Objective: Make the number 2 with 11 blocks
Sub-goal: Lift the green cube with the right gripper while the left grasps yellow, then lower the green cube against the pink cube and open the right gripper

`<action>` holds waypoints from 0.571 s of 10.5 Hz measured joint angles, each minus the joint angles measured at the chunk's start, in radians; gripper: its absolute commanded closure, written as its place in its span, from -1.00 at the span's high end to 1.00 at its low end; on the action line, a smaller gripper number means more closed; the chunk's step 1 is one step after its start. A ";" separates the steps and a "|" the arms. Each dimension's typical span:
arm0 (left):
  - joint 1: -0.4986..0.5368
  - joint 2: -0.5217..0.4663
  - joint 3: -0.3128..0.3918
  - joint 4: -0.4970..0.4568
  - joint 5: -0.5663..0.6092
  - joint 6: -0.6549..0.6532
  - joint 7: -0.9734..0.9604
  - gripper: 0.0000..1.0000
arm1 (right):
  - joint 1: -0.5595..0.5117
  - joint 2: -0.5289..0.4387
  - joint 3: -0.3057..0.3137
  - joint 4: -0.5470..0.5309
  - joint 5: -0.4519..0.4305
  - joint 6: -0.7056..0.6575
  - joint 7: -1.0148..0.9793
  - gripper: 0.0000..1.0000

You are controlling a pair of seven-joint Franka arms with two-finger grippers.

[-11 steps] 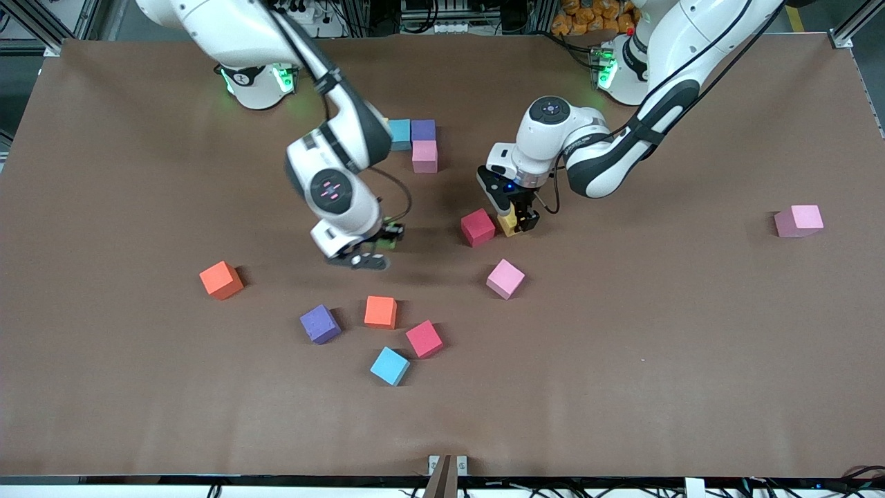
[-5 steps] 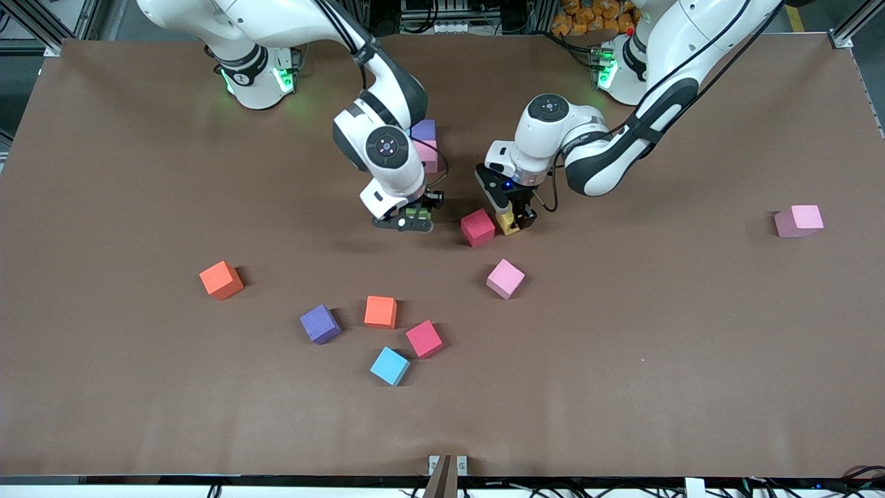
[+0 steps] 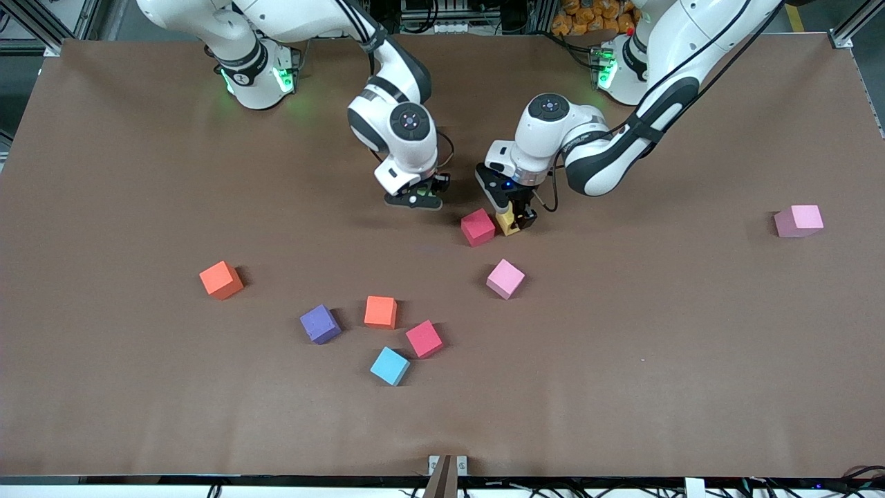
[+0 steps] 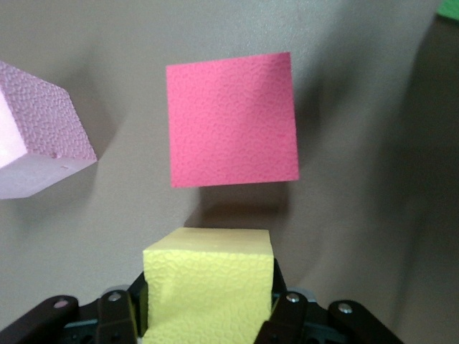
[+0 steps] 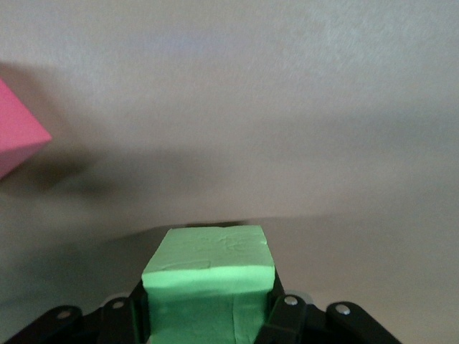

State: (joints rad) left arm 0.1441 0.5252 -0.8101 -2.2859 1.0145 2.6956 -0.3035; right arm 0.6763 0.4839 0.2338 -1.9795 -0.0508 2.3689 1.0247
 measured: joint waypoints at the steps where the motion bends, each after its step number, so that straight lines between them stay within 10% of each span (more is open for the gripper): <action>1: 0.004 0.000 0.000 -0.002 0.003 -0.001 0.011 -1.00 | 0.004 0.000 0.005 -0.016 -0.026 0.036 0.018 -1.00; 6: 0.040 -0.013 -0.015 -0.032 0.006 -0.001 0.020 -1.00 | 0.005 -0.001 0.011 -0.071 -0.065 0.113 0.028 -1.00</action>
State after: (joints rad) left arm 0.1838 0.5121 -0.8249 -2.3180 1.0200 2.6947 -0.2834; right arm 0.6808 0.4827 0.2451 -2.0502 -0.1154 2.4817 1.0528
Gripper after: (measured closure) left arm 0.414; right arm 0.410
